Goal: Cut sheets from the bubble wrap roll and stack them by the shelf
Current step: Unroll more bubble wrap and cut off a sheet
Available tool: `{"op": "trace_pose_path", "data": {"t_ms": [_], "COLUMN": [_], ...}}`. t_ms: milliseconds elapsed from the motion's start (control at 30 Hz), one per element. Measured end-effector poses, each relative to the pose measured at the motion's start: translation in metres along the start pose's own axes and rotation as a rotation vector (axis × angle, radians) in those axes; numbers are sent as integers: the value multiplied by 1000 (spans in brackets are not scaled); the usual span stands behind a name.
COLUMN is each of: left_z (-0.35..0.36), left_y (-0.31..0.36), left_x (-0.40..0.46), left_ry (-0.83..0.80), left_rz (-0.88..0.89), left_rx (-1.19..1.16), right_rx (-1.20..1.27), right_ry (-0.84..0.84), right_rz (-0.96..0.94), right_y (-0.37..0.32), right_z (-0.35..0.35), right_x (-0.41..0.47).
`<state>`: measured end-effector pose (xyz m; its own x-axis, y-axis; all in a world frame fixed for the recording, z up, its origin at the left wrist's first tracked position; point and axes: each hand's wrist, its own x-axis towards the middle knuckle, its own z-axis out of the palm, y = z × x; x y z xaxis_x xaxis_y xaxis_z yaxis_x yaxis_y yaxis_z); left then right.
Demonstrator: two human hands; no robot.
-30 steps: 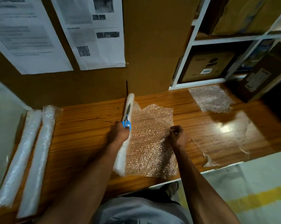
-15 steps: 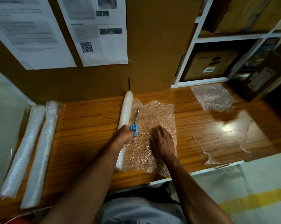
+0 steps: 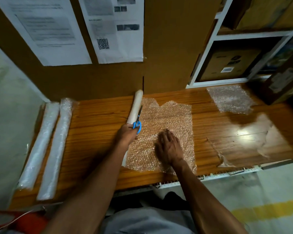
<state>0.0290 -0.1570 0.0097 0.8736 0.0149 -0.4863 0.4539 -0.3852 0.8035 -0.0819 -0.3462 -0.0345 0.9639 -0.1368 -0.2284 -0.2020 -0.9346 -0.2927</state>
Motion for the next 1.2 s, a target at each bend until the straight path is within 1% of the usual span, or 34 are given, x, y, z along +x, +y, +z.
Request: {"op": "trace_pose_path", "data": {"t_ms": [100,167,300,400,467,533,567,633,667,700,767,867,933,1000,1100,1133,1200], "left_z": [12,16,19,20,21,19,16,7,1,-3,-8,-4,3,7,9,7,1], "left_y": [2,6,7,-8,-23,-38,-46,-59,-61,-61,-63,-62,-68,-74,-77,-78,-79], "left_x": [-14,-23,-38,-47,-49,-51,-50,-50,-54,-61,-71,-87,-93,-98,-105,-107,-110], "left_ry": [-124,-168,-244,-276,-244,-137,-64,84,133,165,179,83,-1,-51,-105,-126,-205], "left_rz": [-69,-90,-157,-231,-270,-281,-268,-225,-200,-172,-121,-98,-122,-135,-152,-167,-211], "left_rx": [-139,-175,-244,-218,-191,-191,-169,-27,44,80,66,37,83,148,203,180,51], "right_rx": [-43,-76,-74,-18,-23,-56,-72,-79,-69,-52,-1,72,78,46,36,36,33], "right_ry": [-48,-74,-95,-59,-94,-122,-121,-109,-96,-81,-31,51,92,105,125,139,150], "right_rz": [-83,-66,1,-18,-64,-85,-81,-67,-66,-75,-129,-253,-345,-423,-440,-434,-436], "right_y": [-7,-2,6,13,15,17,18,20,22,22,21,15,9,5,-1,-2,-3], "right_z": [13,17,2,-2,5,13,17,21,22,23,26,33,39,43,45,45,45], "right_x": [-11,-12,-10,-15,-24,-33,-38,-44,-44,-46,-48,-56,-63,-68,-73,-74,-75]}}
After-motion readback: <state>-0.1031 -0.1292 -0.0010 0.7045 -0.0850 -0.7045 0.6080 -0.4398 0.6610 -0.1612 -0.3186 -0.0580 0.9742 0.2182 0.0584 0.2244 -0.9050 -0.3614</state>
